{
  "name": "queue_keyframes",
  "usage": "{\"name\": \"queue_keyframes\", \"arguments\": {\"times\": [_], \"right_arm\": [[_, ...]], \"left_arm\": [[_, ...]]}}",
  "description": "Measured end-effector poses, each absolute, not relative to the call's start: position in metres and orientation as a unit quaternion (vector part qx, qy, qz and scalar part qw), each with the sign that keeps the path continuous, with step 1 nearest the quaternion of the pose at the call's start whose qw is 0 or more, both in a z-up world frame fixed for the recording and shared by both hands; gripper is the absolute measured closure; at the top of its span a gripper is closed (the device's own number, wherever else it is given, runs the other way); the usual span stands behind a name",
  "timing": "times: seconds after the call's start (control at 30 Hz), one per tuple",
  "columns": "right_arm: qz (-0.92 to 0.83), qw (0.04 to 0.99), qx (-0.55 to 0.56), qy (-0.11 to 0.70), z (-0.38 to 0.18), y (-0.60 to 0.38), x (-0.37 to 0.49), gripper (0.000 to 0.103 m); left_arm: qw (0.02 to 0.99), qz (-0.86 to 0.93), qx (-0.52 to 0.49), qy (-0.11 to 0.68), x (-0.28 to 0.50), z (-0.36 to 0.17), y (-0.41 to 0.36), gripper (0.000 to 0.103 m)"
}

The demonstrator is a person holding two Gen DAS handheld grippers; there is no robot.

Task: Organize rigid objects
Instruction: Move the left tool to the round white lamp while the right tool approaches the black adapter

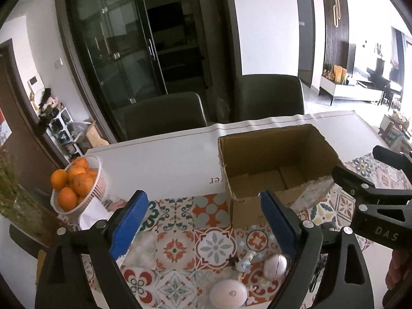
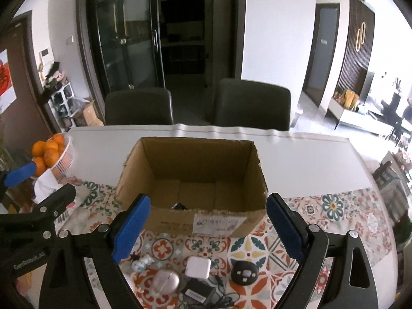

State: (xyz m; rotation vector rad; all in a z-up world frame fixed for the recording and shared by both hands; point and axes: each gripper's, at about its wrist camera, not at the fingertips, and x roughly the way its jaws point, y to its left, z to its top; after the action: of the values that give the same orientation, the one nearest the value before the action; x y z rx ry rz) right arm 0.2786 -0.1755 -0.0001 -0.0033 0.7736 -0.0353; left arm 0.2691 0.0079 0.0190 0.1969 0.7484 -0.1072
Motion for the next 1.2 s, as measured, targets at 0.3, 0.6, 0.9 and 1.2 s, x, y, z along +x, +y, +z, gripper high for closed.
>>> {"name": "queue_keyframes", "arguments": {"times": [0.3,0.6,0.9,1.2], "right_arm": [[-0.011,0.935,-0.004,0.354,-0.005,-0.153,0.226,0.012],[-0.008,0.932,-0.012,0.362,-0.035,-0.139,0.183,0.012],[-0.01,0.92,0.009,0.393,-0.066,-0.138,0.155,0.012],[-0.007,0.904,0.01,0.427,-0.096,-0.132,0.147,0.012]], "left_arm": [[0.928,-0.049,0.099,0.357,0.222,0.007,0.027,0.01],[0.924,-0.069,0.105,0.361,0.184,-0.023,0.033,0.01],[0.915,-0.099,0.12,0.373,0.162,-0.053,0.034,0.01],[0.903,-0.119,0.109,0.399,0.155,-0.083,0.039,0.01]]}}
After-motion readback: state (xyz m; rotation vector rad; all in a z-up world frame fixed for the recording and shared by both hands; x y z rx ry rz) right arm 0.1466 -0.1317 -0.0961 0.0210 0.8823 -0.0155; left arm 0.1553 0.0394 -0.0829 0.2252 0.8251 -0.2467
